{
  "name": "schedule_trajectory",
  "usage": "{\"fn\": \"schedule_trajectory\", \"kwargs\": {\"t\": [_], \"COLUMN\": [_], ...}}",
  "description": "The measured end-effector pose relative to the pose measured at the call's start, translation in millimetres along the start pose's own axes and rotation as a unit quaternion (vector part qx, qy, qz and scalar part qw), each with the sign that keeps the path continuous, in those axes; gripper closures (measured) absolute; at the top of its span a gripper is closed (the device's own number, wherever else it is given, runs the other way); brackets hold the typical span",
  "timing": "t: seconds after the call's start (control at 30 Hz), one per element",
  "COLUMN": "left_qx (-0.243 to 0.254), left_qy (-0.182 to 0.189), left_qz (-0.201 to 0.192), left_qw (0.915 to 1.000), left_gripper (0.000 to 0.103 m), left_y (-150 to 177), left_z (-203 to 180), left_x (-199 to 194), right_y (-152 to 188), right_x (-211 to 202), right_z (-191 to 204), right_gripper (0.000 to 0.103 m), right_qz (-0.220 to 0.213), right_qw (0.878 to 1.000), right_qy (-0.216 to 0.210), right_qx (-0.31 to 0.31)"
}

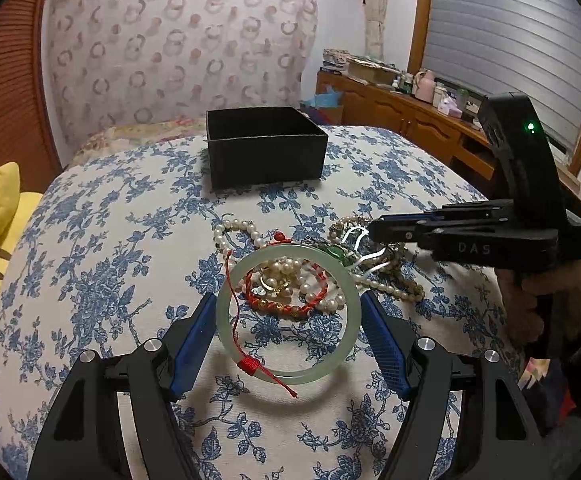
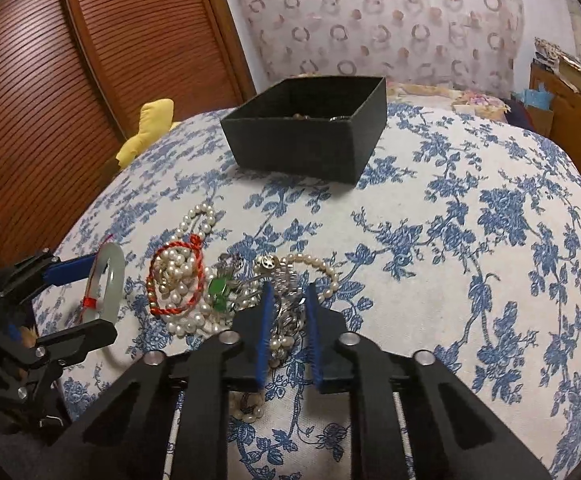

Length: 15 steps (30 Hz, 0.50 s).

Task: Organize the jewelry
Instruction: 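Grasp and lift the silver hairpins with the right tool while the left tool holds the jade bangle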

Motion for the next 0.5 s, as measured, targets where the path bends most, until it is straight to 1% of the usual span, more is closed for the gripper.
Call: {"fn": "schedule_trajectory", "kwargs": {"t": [0.17, 0.23, 0.4, 0.5], "left_qx": [-0.002, -0.003, -0.003, -0.002], "left_qy": [-0.001, -0.001, -0.001, -0.001], "left_qz": [-0.003, -0.004, -0.006, -0.007], "left_qw": [1.0000, 1.0000, 1.0000, 1.0000], "left_gripper": [0.034, 0.034, 0.034, 0.034], "left_y": [-1, -2, -3, -4], "left_z": [3, 3, 4, 3], "left_x": [-2, -2, -3, -4], "right_y": [-6, -10, -19, -25], "right_x": [-7, -11, -17, -19], "right_z": [-2, -5, -7, -6], "right_gripper": [0.088, 0.088, 0.089, 0.089], "right_qz": [-0.009, -0.016, -0.025, -0.027], "right_qw": [1.000, 0.999, 0.994, 0.987], "right_qy": [0.017, 0.033, 0.077, 0.109], "right_qx": [-0.019, -0.028, -0.076, -0.117]}}
Point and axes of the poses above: each gripper's, at about its wrist camera, not at the fingertips, and x roughly the way its jaws point, z to its left, y to its underside, the point moved 5 cm from there along x, roughly the way its jaws point, and after that the axes turned 8 degrees about -z, right-handed, at the moved point
